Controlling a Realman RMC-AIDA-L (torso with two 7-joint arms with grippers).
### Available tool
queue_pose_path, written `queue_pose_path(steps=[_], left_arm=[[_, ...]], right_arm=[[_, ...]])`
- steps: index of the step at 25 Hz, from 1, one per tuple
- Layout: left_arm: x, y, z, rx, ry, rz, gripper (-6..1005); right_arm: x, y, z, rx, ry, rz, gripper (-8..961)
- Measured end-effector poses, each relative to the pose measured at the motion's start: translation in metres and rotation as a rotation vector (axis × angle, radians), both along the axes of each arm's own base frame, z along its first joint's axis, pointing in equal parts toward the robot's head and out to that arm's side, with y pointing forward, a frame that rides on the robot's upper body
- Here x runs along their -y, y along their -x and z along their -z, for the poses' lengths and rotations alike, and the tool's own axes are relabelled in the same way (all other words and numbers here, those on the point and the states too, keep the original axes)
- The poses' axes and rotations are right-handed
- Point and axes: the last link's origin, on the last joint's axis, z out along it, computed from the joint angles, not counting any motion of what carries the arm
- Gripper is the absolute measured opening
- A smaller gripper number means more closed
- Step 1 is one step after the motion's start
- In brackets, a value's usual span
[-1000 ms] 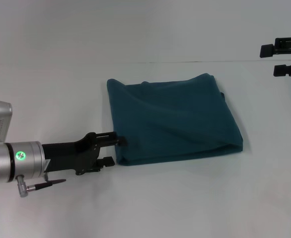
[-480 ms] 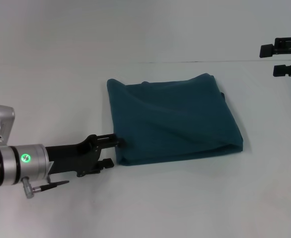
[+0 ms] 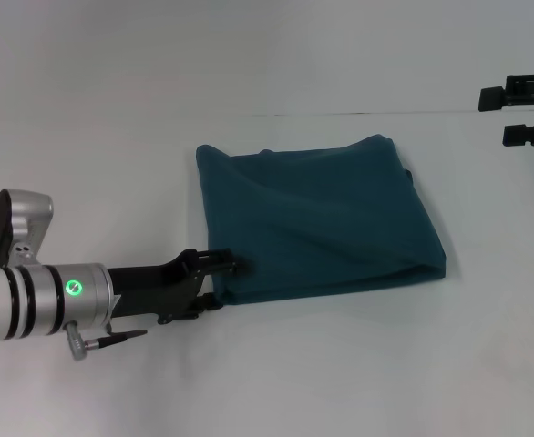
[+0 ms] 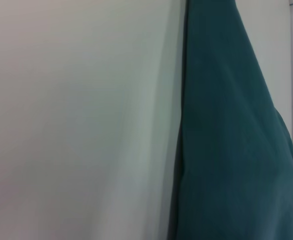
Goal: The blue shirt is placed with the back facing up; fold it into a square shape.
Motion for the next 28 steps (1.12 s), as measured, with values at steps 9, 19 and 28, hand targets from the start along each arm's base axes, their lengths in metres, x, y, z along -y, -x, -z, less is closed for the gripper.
queue_pose_path(steps=[9, 19, 28], left_arm=[[-0.0001, 0.0033, 0.0006, -0.014, -0.010, -0.010, 620], [0.0002, 0.0023, 0.0007, -0.012, -0.007, -0.003, 329], [0.0027, 0.0030, 0.0005, -0.012, 0.000, 0.011, 42]], right_arm=[[0.0012, -0.0014, -0.0014, -0.001, 0.001, 0.001, 882], [0.0011, -0.0011, -0.0017, 0.000, 0.000, -0.001, 882], [0.0019, -0.0025, -0.0017, -0.001, -0.001, 0.002, 882]])
